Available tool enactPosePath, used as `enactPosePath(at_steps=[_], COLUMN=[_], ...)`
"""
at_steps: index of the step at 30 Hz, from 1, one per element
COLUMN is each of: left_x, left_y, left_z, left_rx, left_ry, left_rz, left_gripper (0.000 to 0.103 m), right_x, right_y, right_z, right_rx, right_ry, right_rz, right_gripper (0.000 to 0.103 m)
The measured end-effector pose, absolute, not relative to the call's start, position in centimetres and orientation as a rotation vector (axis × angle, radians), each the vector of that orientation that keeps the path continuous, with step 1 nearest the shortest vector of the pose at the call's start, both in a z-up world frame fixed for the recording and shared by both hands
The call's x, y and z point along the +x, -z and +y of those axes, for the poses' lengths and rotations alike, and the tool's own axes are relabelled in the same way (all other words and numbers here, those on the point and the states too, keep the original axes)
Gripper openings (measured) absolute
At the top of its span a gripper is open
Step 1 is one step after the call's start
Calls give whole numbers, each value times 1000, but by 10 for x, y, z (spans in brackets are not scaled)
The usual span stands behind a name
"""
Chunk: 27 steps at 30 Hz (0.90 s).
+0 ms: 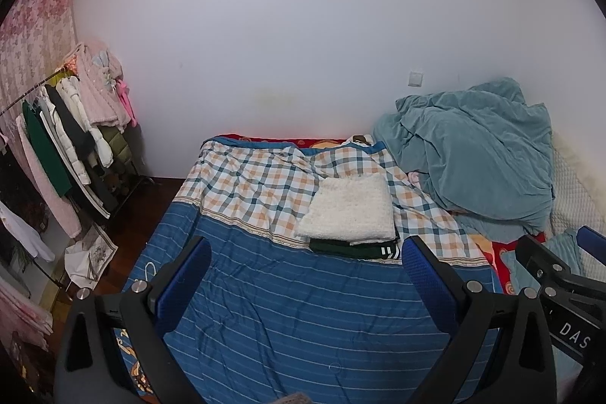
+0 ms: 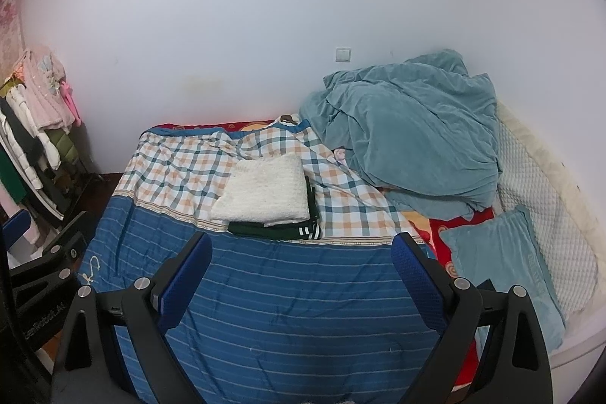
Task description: Fold large clothes
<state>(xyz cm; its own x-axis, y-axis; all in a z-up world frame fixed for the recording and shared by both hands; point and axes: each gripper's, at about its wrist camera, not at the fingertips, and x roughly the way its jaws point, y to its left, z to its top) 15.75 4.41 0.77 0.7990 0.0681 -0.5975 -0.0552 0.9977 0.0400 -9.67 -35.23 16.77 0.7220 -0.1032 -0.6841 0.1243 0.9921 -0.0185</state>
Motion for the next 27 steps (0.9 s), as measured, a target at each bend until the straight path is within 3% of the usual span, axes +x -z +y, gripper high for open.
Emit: enactPosePath(at_steps=[27], left_x=[148], left_y=[-12], left_z=[52], left_rx=[18], left_ry=[-79], left_rz=[628], left_gripper=[103], right_x=[-113], right_y=[-167], right_z=[-359], right_rx=[36], right_ry=[140], right_rz=[738], right_gripper=[98])
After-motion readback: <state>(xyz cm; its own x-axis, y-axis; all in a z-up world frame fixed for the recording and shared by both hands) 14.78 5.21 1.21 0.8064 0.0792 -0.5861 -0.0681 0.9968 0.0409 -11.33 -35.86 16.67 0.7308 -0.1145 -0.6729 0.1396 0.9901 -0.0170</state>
